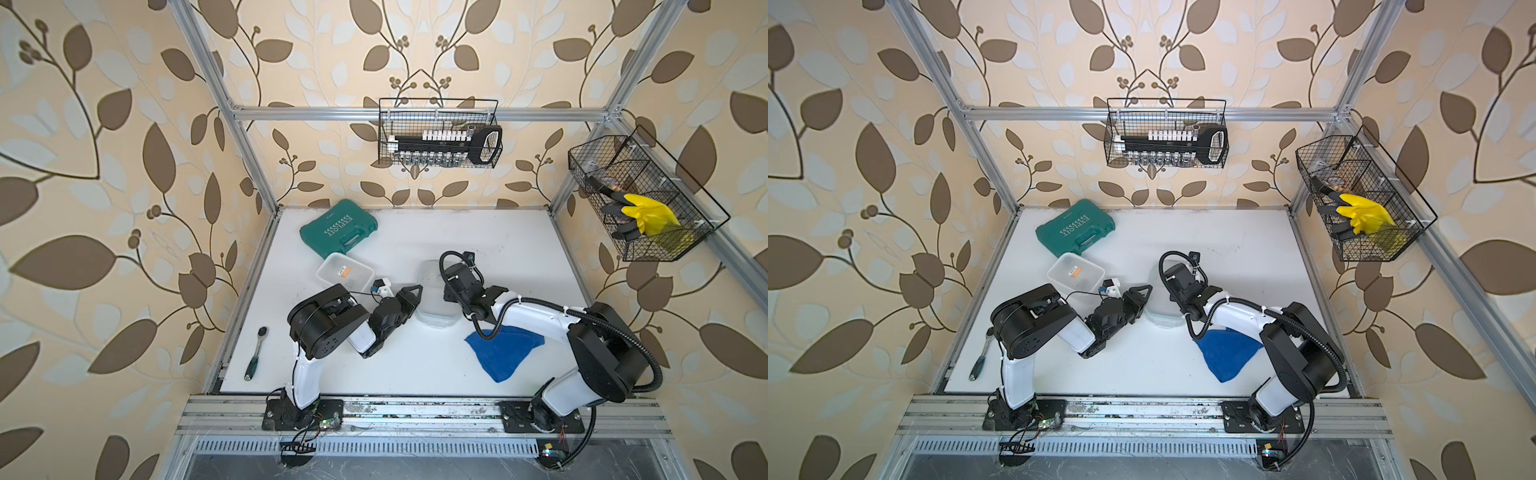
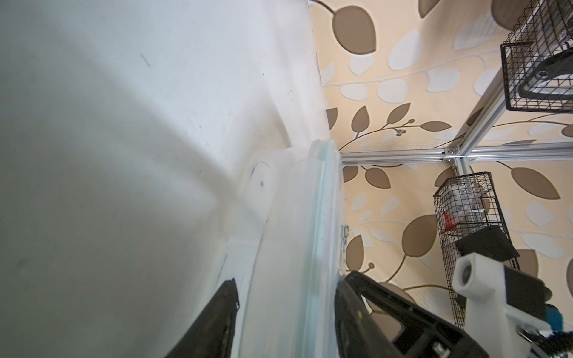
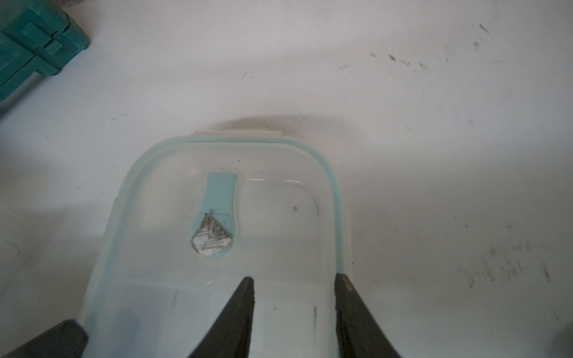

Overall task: Wipe the insides of the lunch boxes
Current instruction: Open the fastener of the lunch box.

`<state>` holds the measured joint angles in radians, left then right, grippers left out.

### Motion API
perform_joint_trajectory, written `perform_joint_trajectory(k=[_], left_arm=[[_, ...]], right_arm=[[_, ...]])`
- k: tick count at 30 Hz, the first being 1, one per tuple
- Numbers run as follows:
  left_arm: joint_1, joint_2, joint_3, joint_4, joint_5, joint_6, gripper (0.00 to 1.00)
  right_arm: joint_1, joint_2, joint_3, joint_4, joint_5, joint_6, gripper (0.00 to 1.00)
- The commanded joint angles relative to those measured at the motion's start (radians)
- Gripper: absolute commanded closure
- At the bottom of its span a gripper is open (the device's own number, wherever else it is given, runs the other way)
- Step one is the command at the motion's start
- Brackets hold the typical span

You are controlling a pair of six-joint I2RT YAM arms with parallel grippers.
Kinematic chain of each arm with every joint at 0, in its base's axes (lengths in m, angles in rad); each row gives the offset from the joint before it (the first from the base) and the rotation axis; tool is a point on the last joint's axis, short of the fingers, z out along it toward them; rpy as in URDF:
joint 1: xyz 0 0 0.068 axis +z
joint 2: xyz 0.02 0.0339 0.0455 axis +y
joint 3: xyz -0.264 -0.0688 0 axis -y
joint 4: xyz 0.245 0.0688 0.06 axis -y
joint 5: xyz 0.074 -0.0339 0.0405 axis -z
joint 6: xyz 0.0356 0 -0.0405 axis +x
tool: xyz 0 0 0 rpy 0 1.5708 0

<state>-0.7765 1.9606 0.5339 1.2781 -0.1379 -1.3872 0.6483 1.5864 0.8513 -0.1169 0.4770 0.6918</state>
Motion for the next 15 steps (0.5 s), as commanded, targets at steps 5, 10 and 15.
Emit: perform_joint_trajectory(k=[5, 10, 15], left_arm=[[-0.014, -0.066, -0.005, 0.124, 0.095, -0.001, 0.52], [-0.014, -0.088, -0.012, 0.102, 0.087, 0.007, 0.57], [-0.014, -0.053, 0.001, 0.149, 0.092, -0.001, 0.67]], right_arm=[[0.037, 0.108, -0.055, -0.186, -0.183, -0.005, 0.59], [0.043, 0.116, -0.052, -0.189, -0.178, -0.002, 0.59], [0.056, 0.134, -0.044, -0.189, -0.175, 0.006, 0.6]])
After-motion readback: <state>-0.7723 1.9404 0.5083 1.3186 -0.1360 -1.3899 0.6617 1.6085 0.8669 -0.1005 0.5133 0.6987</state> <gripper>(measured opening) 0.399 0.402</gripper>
